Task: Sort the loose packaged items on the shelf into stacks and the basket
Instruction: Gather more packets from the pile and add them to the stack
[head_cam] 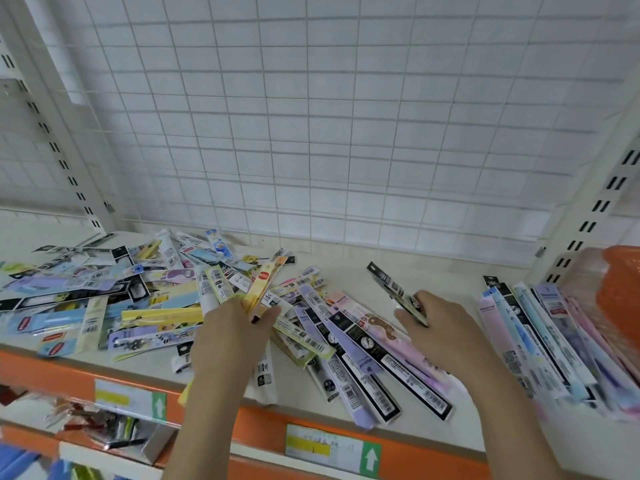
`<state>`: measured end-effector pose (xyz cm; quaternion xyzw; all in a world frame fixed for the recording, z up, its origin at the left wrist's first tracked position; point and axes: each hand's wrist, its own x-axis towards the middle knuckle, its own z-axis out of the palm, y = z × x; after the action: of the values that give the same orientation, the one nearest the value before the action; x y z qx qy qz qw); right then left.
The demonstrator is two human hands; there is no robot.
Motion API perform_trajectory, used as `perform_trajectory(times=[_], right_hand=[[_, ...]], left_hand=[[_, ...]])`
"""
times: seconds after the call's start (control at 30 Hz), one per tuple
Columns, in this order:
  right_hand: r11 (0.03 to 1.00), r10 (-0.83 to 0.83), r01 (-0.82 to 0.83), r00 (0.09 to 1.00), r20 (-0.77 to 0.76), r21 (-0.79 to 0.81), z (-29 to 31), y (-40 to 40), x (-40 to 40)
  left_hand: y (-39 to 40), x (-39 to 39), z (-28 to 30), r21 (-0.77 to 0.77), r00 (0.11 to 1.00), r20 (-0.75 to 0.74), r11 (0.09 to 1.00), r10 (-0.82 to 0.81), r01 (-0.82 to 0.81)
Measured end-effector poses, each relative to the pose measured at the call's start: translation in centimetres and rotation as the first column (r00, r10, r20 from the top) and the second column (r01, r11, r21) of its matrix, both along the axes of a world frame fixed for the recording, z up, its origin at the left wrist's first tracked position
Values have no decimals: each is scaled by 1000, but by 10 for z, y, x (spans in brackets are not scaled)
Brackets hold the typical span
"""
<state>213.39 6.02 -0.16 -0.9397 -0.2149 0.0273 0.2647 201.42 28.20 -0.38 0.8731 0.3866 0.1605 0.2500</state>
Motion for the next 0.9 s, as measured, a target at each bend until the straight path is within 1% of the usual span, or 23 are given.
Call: perform_trajectory(times=[0.07, 0.17, 0.23, 0.3, 0.4, 0.5, 0.6, 0.67, 0.83, 0.9], right_hand=[[999, -23, 23, 1000, 10, -27, 1, -4, 1], [999, -32, 31, 999, -31, -31, 0, -10, -2], [998, -33, 31, 999, -33, -50, -2, -13, -3], [997, -23, 21, 999, -26, -71, -3, -16, -3], [999, -16, 15, 1000, -19, -39, -3, -16, -1], [1000, -17, 17, 1000, -4, -16, -2, -12, 1], [999, 3, -3, 1000, 13, -38, -2, -7, 3], [998, 30, -30, 1000, -3, -48, -5, -3, 5], [988, 98, -109, 990, -98, -112, -14, 7, 3], [985, 114, -125, 989, -89, -120, -13, 9, 4]], left_hand=[[-4, 8, -2, 8, 999, -42, 1000, -5, 5], [-7, 16, -5, 17, 995, -99, 1000, 14, -12], [-8, 20, -5, 15, 994, -112, 1000, 7, -5], [-7, 21, -4, -19, 996, -91, 1000, -14, 12], [-5, 19, -1, -54, 999, -32, 998, -38, 37], [-6, 13, 6, -61, 998, 41, 997, -48, 51], [-7, 5, 17, -59, 996, 70, 996, -57, 61], [-6, 0, 23, -69, 994, 92, 996, -58, 64], [-3, -10, 30, -103, 992, 123, 994, -24, 37], [0, -11, 27, -136, 991, 128, 990, -25, 42]])
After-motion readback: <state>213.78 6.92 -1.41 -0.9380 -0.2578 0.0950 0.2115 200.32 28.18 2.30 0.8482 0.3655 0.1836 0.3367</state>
